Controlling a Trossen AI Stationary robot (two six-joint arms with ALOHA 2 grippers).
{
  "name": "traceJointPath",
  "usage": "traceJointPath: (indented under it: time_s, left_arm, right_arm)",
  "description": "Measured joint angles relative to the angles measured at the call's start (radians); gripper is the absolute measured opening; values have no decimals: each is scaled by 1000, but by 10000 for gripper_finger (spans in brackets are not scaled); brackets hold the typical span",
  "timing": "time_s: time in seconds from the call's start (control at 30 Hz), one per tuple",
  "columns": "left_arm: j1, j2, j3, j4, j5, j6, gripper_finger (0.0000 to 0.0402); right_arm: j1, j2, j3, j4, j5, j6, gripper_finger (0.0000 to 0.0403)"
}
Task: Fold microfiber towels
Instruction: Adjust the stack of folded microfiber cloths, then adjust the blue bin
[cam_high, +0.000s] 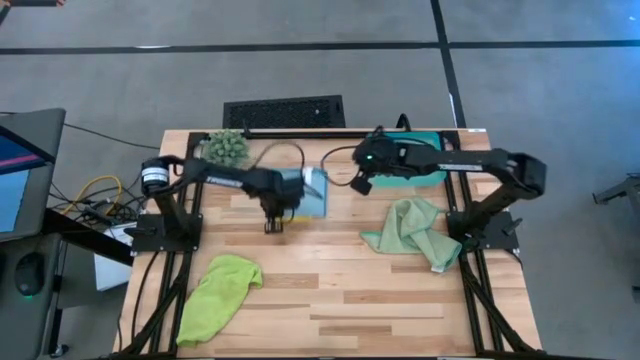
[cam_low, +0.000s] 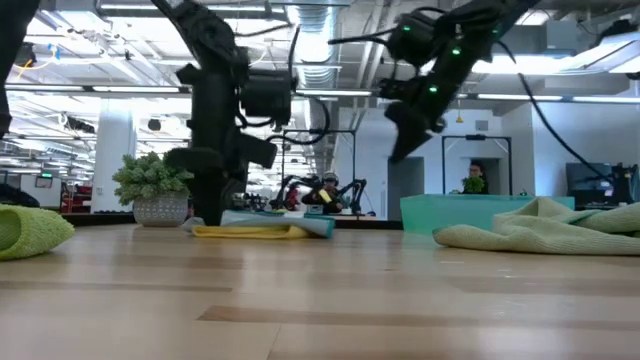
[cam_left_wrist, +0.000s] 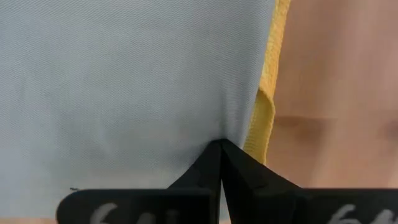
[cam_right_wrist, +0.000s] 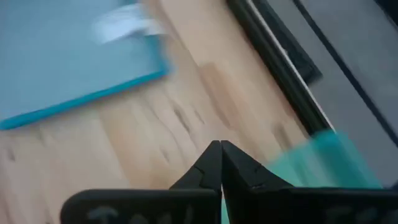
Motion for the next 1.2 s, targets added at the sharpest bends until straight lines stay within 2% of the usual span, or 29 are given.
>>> traceJointPath:
  time_s: [0.13,0.23,0.37,0.47,0.63,0.73,0.9,1.2]
  left_arm:
    - [-151,-3,-1,2,-103,-76,0]
    - [-234,-17,-4,12,-175,-142,0]
    - [-302,-74,7,18,-166,-233,0]
    - [-347,-128,8,14,-196,-269,0]
    - [-394,-223,3,-5,-278,-310,0]
    - [-401,-262,-2,-9,-291,-318,0]
    - [-401,-278,-2,-7,-293,-313,0]
    - [-400,-277,-3,-7,-302,-298,0]
  right_arm:
    - [-79,-84,-98,6,39,61,6]
    - [-150,-91,-147,7,45,75,8]
    - [-232,-36,-157,-14,-28,79,4]
    - [-244,15,-159,-35,-44,93,5]
    - [-200,82,-159,-6,-61,103,2]
    - [-163,114,-154,9,-63,142,3]
    - [-80,124,-154,13,-65,227,3]
    - [51,126,-129,135,-60,369,3]
